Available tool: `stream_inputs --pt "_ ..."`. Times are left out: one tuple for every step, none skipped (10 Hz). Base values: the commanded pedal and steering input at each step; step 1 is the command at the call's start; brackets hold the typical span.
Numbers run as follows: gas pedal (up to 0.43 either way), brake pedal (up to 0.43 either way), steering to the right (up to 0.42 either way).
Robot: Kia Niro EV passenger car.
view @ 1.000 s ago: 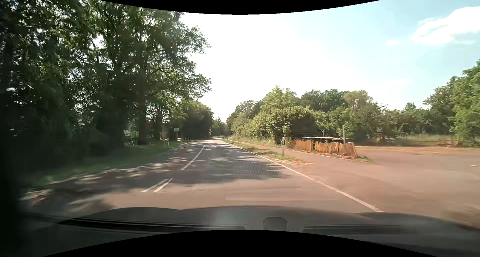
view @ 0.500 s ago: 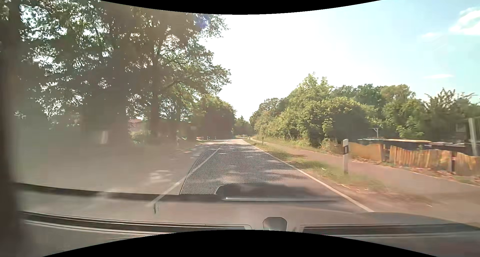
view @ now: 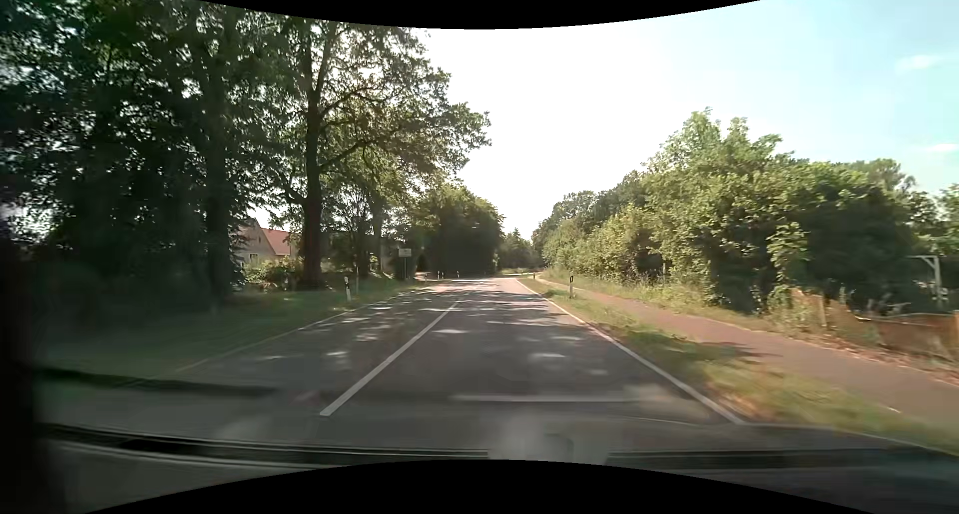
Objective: Follow the waypoints while adhering to traffic rules and regulations
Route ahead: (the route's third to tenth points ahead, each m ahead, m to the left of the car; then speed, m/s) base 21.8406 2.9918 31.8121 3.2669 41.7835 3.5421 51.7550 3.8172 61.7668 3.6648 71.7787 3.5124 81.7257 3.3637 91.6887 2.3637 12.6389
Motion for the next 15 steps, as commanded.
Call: stream_inputs --pt "0.441 0.006 -0.022" --pt "0.461 0.006 -0.015" --pt "0.461 0.006 -0.011" --pt "0.469 0.006 -0.008" --pt "0.469 0.006 -0.005" --pt "0.469 0.006 -0.004" --pt "0.469 0.006 -0.002" --pt "0.469 0.006 0.0" --pt "0.469 0.006 0.0" --pt "0.469 0.006 0.0" --pt "0.469 0.006 0.0" --pt "0.469 0.006 0.001" --pt "0.469 0.006 0.0" --pt "0.469 0.006 0.0" --pt "0.469 0.006 0.001"
